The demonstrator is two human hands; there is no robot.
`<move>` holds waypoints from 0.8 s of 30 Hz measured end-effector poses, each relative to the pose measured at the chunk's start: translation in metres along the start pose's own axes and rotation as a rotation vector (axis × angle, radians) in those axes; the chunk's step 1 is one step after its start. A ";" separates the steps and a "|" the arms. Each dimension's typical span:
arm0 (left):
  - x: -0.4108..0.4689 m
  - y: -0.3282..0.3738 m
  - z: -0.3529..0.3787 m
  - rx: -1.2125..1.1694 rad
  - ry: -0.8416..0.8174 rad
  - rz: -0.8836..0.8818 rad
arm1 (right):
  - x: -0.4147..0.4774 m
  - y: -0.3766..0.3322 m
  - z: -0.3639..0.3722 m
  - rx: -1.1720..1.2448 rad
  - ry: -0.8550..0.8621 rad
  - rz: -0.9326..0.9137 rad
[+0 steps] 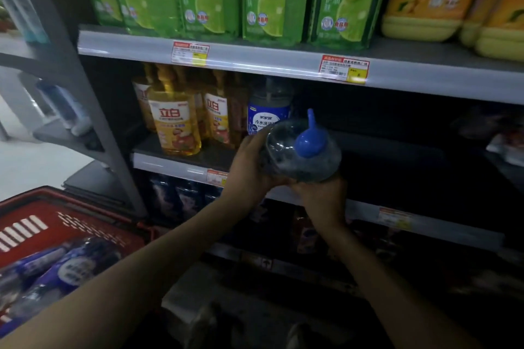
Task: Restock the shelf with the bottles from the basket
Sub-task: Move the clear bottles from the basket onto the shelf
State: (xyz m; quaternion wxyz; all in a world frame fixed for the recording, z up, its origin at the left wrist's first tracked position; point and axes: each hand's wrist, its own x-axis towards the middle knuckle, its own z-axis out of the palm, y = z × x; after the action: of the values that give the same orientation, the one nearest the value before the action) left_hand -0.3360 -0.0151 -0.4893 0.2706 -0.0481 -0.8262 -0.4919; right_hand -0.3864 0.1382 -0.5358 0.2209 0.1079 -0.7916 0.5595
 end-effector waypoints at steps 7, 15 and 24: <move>0.041 -0.024 0.063 -0.140 -0.051 0.006 | 0.041 0.044 -0.013 0.106 0.041 0.154; 0.083 -0.052 0.106 -0.216 -0.138 0.020 | 0.079 0.079 0.003 0.273 0.150 0.320; 0.109 -0.075 0.150 -0.343 -0.008 -0.103 | 0.132 0.090 0.023 0.370 0.202 0.331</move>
State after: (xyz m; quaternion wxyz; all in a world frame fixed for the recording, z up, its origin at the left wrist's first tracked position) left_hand -0.5145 0.0513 -0.5499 0.2297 -0.0533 -0.7324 -0.6387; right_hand -0.5450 0.1579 -0.5554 0.1809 -0.0408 -0.6568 0.7309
